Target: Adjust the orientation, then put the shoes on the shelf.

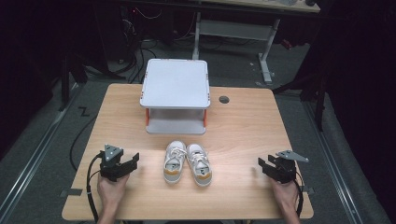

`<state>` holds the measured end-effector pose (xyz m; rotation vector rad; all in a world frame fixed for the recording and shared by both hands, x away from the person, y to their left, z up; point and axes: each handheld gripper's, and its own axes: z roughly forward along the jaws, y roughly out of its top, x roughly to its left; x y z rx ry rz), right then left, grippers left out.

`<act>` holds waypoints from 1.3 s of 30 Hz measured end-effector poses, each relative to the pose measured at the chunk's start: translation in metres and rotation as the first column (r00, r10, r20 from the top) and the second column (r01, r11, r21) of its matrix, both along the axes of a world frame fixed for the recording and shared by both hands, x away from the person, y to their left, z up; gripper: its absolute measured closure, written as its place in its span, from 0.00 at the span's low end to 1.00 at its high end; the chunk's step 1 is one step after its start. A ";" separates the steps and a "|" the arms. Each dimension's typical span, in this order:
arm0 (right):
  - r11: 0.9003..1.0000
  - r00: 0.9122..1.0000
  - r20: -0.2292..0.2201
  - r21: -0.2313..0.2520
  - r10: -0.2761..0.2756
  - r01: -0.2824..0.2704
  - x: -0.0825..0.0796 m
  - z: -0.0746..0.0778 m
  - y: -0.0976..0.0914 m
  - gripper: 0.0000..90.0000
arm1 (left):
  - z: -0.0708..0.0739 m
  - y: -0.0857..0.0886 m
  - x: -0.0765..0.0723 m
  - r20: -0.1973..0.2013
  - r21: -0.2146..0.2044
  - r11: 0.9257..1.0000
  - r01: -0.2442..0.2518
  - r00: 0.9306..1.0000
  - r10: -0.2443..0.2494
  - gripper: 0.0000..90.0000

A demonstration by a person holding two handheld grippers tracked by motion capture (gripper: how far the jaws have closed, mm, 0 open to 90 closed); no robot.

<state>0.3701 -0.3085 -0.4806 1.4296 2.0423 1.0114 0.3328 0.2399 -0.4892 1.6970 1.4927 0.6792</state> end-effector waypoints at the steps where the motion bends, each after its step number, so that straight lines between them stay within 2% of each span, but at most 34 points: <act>1: 1.000 1.000 0.007 0.007 0.005 -0.005 0.000 0.003 0.001 0.56 | -0.001 0.001 0.001 -0.002 -0.003 1.000 -0.006 1.000 0.006 0.38; 4: 0.999 1.000 0.023 0.034 0.017 -0.017 0.000 0.008 0.003 0.57 | -0.003 0.002 0.002 -0.009 0.029 0.999 -0.026 1.000 0.026 0.38; 6: 0.998 0.998 0.040 0.051 0.039 -0.041 0.000 0.013 0.006 0.58 | -0.004 0.002 0.002 -0.017 0.041 0.999 -0.025 1.000 0.026 0.38; 8: 0.996 0.997 0.049 0.065 0.066 -0.069 0.000 0.016 0.009 0.57 | -0.008 0.001 0.004 -0.026 0.075 0.997 -0.032 0.999 0.034 0.38; 10: 0.993 0.995 0.057 0.073 0.085 -0.089 0.000 0.019 0.014 0.57 | -0.014 0.001 0.004 -0.035 0.078 0.997 -0.030 0.999 0.033 0.39; 11: 0.991 0.993 0.053 0.078 0.102 -0.106 0.001 0.020 0.016 0.56 | -0.017 0.001 0.004 -0.050 0.080 0.996 -0.036 0.998 0.040 0.39; 12: 0.990 0.992 0.049 0.077 0.114 -0.118 0.002 0.022 0.018 0.56 | -0.017 0.000 0.007 -0.093 0.095 0.995 -0.042 0.994 0.051 0.39; 14: 0.988 0.990 0.051 0.073 0.135 -0.138 0.002 0.026 0.022 0.57 | -0.018 -0.002 0.007 -0.096 0.109 0.993 -0.039 0.994 0.049 0.37; 21: 0.974 0.976 0.050 0.069 0.213 -0.216 0.005 0.040 0.041 0.61 | -0.018 -0.003 0.008 -0.101 0.102 0.995 -0.020 0.994 0.031 0.36; 26: 0.958 0.960 0.031 0.069 0.278 -0.280 0.006 0.049 0.060 0.64 | -0.018 -0.003 0.008 -0.105 0.101 0.995 -0.015 0.994 0.025 0.34; 29: 0.941 0.944 0.019 0.067 0.331 -0.331 0.006 0.053 0.074 0.66 | -0.018 -0.003 0.008 -0.105 0.101 0.995 -0.015 0.994 0.025 0.34; 30: 0.933 0.935 0.017 0.064 0.354 -0.354 0.006 0.055 0.081 0.66 | -0.018 -0.003 0.008 -0.105 0.100 0.995 -0.015 0.994 0.025 0.34; 31: 0.933 0.935 0.017 0.064 0.354 -0.354 0.006 0.055 0.081 0.66 | -0.018 -0.003 0.008 -0.105 0.100 0.995 -0.015 0.994 0.025 0.34; 32: 0.920 0.921 0.011 0.054 0.388 -0.388 0.005 0.058 0.092 0.66 | -0.018 -0.003 0.008 -0.105 0.101 0.995 -0.015 0.994 0.025 0.34; 35: 0.900 0.900 -0.005 0.020 0.435 -0.435 0.004 0.059 0.110 0.66 | -0.018 -0.003 0.008 -0.105 0.100 0.995 -0.015 0.994 0.025 0.34; 36: 0.887 0.887 -0.015 0.001 0.461 -0.461 0.004 0.058 0.117 0.65 | -0.018 -0.003 0.008 -0.105 0.100 0.995 -0.014 0.994 0.025 0.34; 39: 0.865 0.864 -0.045 -0.006 0.501 -0.502 0.004 0.055 0.134 0.65 | -0.018 -0.003 0.008 -0.105 0.100 0.995 -0.014 0.994 0.025 0.34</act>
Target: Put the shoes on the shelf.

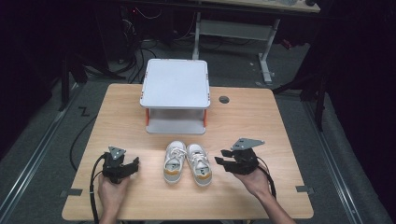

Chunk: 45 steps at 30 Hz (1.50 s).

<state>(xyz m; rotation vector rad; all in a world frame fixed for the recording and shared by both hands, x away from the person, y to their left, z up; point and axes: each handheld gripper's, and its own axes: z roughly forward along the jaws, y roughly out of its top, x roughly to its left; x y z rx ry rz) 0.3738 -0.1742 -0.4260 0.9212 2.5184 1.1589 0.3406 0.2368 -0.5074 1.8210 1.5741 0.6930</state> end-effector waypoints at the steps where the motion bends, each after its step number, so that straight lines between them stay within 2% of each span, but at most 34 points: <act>1: 1.000 1.000 -0.006 -0.002 0.012 -0.012 0.000 -0.001 0.004 0.64 | 0.000 0.000 0.000 0.000 0.000 1.000 0.000 1.000 0.000 0.34; 4: 0.999 0.999 -0.026 -0.015 0.043 -0.043 0.001 -0.003 0.015 0.61 | 0.000 0.000 0.000 0.000 -0.001 1.000 0.000 1.000 0.000 0.34; 9: 0.995 0.996 -0.044 -0.069 0.073 -0.076 0.004 -0.011 0.033 0.59 | 0.000 0.000 0.000 0.000 -0.002 1.000 0.000 1.000 0.000 0.34; 14: 0.988 0.996 -0.065 -0.139 0.058 -0.067 0.008 -0.020 0.046 0.61 | 0.000 0.000 0.000 0.000 -0.002 1.000 0.000 1.000 0.000 0.34; 17: 0.987 0.995 -0.082 -0.145 0.058 -0.070 0.009 -0.022 0.047 0.65 | 0.000 0.001 0.000 0.000 -0.008 1.000 0.001 1.000 -0.001 0.34; 18: 0.985 0.996 -0.065 -0.155 0.067 -0.077 0.011 -0.022 0.046 0.72 | 0.000 0.001 0.000 0.002 -0.014 1.000 0.000 1.000 0.000 0.34; 20: 0.985 0.996 -0.063 -0.159 0.059 -0.068 0.010 -0.021 0.045 0.77 | 0.000 0.001 0.000 0.001 -0.010 1.000 0.000 1.000 0.000 0.34; 25: 0.980 0.999 -0.018 -0.195 0.044 -0.047 0.004 -0.017 0.044 0.85 | 0.000 0.001 0.000 0.001 -0.004 1.000 0.000 1.000 0.000 0.34; 26: 0.977 0.999 0.006 -0.208 0.042 -0.040 0.002 -0.016 0.045 0.86 | 0.000 0.000 0.000 0.000 -0.004 1.000 0.000 1.000 0.000 0.34; 28: 0.974 0.999 0.027 -0.225 0.034 -0.027 0.001 -0.015 0.044 0.89 | 0.000 0.000 0.000 0.000 -0.004 1.000 0.000 1.000 0.000 0.34; 33: 0.976 1.000 0.027 -0.215 -0.005 0.011 0.003 -0.011 0.041 0.90 | 0.000 0.000 0.000 0.001 -0.004 1.000 0.000 1.000 0.000 0.34; 38: 0.973 0.999 0.036 -0.229 -0.027 0.035 0.007 -0.003 0.045 0.91 | 0.000 0.000 0.000 0.000 -0.004 1.000 0.000 1.000 0.000 0.34; 41: 0.969 0.998 0.050 -0.241 -0.048 0.059 0.010 0.003 0.049 0.91 | 0.000 0.000 0.000 0.001 -0.004 1.000 0.000 1.000 0.000 0.34; 45: 0.950 0.993 0.072 -0.293 -0.091 0.108 0.015 0.007 0.059 0.91 | 0.000 0.000 0.000 -0.001 -0.002 1.000 -0.001 1.000 0.001 0.34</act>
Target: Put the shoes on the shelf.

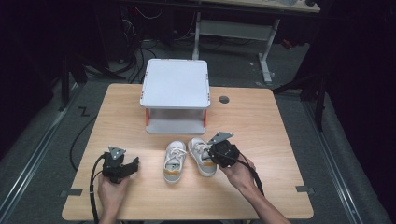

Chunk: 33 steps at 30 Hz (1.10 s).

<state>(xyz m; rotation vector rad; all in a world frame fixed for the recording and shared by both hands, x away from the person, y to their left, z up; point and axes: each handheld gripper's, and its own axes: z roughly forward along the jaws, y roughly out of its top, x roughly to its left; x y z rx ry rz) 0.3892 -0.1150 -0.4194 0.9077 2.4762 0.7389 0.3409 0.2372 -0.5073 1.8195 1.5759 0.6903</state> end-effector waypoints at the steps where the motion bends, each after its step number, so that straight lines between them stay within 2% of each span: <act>1: 1.000 1.000 -0.002 -0.012 -0.006 0.006 0.002 -0.001 0.003 0.91 | 0.000 0.000 0.000 0.000 0.000 1.000 0.000 1.000 0.000 0.34; 9: 0.997 1.000 -0.023 -0.073 -0.011 0.009 -0.003 -0.007 0.027 0.89 | 0.000 0.000 0.000 0.001 -0.001 1.000 0.001 1.000 -0.001 0.34; 12: 0.998 0.999 -0.048 -0.067 0.008 -0.011 -0.006 -0.008 0.029 0.88 | 0.000 0.000 0.000 0.000 -0.001 1.000 0.000 1.000 0.000 0.34; 15: 0.999 0.996 -0.084 -0.029 0.015 -0.018 -0.007 -0.008 0.026 0.87 | 0.000 0.000 0.000 0.000 0.000 1.000 -0.002 1.000 0.002 0.34; 25: 0.997 0.988 -0.143 0.051 0.063 -0.057 -0.012 -0.009 0.028 0.83 | 0.000 0.000 0.000 0.000 0.001 1.000 -0.002 1.000 0.002 0.34; 29: 0.994 0.988 -0.136 0.087 0.074 -0.063 -0.014 -0.012 0.024 0.82 | 0.000 0.000 0.000 0.000 0.001 1.000 -0.002 1.000 0.002 0.34; 33: 0.987 0.987 -0.138 0.146 0.085 -0.064 -0.014 -0.013 0.019 0.69 | 0.000 0.000 0.000 0.001 0.002 1.000 -0.009 1.000 0.009 0.35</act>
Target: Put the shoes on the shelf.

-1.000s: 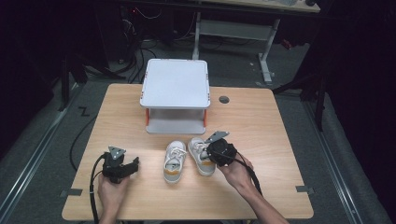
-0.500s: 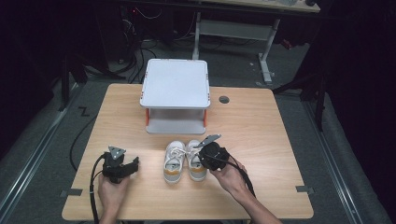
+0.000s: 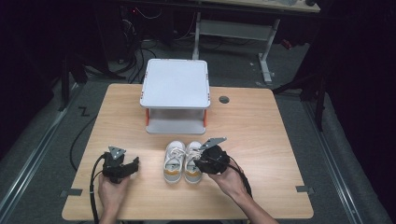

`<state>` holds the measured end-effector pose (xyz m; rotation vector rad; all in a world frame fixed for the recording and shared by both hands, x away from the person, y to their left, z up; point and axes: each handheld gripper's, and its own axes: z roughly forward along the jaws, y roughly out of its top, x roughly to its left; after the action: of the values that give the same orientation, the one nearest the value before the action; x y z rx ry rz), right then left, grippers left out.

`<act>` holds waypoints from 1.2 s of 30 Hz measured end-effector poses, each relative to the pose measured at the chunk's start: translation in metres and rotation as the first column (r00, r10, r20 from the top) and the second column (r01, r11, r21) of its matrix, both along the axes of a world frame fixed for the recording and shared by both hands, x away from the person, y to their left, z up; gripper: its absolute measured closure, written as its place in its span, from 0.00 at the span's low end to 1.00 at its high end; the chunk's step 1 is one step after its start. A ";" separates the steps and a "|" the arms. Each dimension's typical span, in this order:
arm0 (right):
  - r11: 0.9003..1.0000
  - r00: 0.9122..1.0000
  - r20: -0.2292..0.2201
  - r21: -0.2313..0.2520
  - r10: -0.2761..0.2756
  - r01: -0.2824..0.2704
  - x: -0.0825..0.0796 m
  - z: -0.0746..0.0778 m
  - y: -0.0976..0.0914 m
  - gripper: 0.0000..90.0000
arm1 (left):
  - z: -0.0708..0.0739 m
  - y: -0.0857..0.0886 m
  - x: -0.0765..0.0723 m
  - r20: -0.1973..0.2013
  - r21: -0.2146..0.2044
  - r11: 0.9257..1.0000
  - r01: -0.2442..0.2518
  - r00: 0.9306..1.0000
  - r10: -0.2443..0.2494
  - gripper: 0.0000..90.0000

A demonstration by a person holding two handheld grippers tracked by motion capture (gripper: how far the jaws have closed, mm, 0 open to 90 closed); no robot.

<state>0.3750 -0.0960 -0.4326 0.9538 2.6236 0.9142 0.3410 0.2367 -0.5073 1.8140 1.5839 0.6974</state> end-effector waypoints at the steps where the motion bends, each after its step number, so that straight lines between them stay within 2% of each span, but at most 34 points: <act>1: 1.000 1.000 0.017 0.011 -0.005 0.004 -0.001 0.000 -0.001 0.67 | 0.000 0.000 0.000 0.000 0.000 1.000 -0.001 1.000 0.001 0.36; 5: 0.995 0.999 0.040 0.093 -0.033 0.030 -0.003 0.006 -0.012 0.61 | 0.000 0.000 0.000 0.000 -0.001 1.000 0.001 1.000 -0.001 0.35; 10: 0.986 0.996 0.064 0.155 -0.065 0.055 -0.001 0.009 -0.031 0.60 | 0.000 0.000 0.000 -0.001 -0.008 1.000 0.009 1.000 -0.009 0.34; 14: 0.980 0.990 0.090 0.175 -0.110 0.093 0.004 0.007 -0.048 0.58 | 0.000 0.001 0.000 0.001 -0.023 1.000 0.003 1.000 -0.003 0.33; 17: 0.975 0.981 0.114 0.173 -0.158 0.137 0.009 0.002 -0.064 0.56 | 0.000 0.001 0.001 0.000 -0.026 1.000 0.005 1.000 -0.005 0.33; 19: 0.968 0.972 0.121 0.177 -0.199 0.177 0.013 -0.004 -0.076 0.55 | 0.000 0.001 0.001 -0.002 -0.025 1.000 0.004 1.000 -0.004 0.33; 22: 0.955 0.956 0.126 0.171 -0.264 0.241 0.020 -0.014 -0.096 0.55 | 0.004 0.005 0.000 -0.029 -0.029 1.000 -0.003 1.000 0.003 0.39; 26: 0.921 0.924 0.108 0.185 -0.367 0.344 0.027 -0.028 -0.124 0.54 | 0.006 0.008 0.000 -0.035 -0.064 0.998 0.005 0.999 -0.007 0.42; 30: 0.909 0.907 0.113 0.159 -0.405 0.386 0.032 -0.040 -0.139 0.53 | 0.013 0.004 -0.003 -0.019 -0.078 0.996 0.041 0.999 -0.042 0.42; 33: 0.898 0.893 0.119 0.138 -0.434 0.418 0.036 -0.048 -0.146 0.52 | 0.024 -0.003 -0.008 -0.003 -0.110 0.991 0.082 0.997 -0.083 0.41; 36: 0.888 0.880 0.128 0.126 -0.457 0.443 0.040 -0.053 -0.153 0.51 | 0.036 -0.014 -0.013 0.013 -0.117 0.984 0.131 0.991 -0.130 0.41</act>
<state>0.4145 -0.2486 -0.4858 1.3799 2.1058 0.9451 0.3276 0.2230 -0.4709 1.8086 1.4563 0.5367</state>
